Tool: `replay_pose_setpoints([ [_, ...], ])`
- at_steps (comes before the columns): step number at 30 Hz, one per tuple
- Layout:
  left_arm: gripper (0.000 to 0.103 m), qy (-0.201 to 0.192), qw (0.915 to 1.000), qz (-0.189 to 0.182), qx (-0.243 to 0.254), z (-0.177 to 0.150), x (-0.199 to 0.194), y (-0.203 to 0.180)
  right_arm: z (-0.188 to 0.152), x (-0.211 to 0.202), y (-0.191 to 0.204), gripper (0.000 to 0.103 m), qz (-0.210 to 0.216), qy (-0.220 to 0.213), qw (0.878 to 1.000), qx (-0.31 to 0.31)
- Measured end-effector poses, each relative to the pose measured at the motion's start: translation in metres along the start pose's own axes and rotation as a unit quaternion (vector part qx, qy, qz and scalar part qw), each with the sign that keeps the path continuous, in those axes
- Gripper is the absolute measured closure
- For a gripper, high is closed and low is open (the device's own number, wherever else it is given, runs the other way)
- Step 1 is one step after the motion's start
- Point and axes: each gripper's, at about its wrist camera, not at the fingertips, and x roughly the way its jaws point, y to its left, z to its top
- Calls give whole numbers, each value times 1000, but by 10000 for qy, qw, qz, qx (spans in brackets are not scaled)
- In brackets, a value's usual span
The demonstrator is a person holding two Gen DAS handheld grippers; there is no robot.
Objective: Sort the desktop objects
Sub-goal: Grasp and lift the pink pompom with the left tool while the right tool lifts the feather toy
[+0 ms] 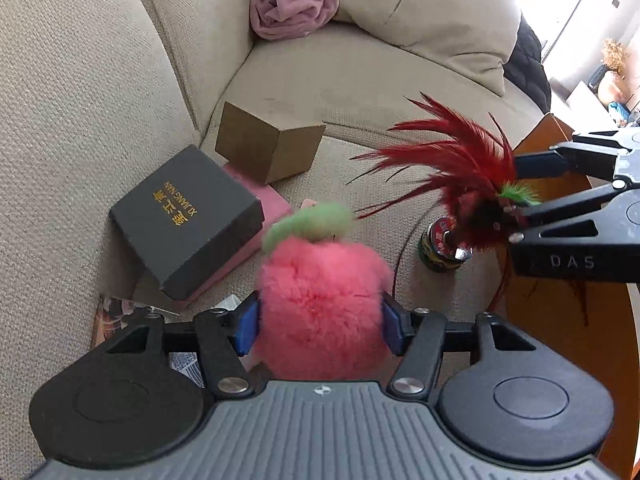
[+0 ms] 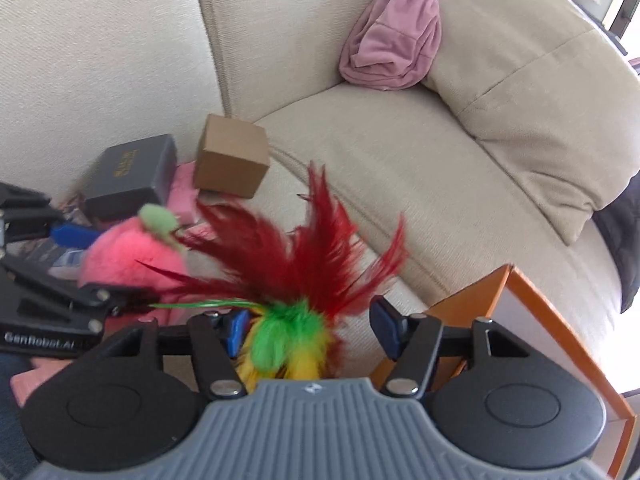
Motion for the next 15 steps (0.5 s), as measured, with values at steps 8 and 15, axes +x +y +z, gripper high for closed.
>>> replay_pose_setpoints([
  [8, 34, 274, 9994, 99, 187, 0, 14, -9, -5, 20, 3, 67, 291, 66, 9995, -107],
  [15, 50, 140, 9996, 237, 24, 3, 27, -5, -17, 23, -3, 94, 521, -26, 9985, 160],
])
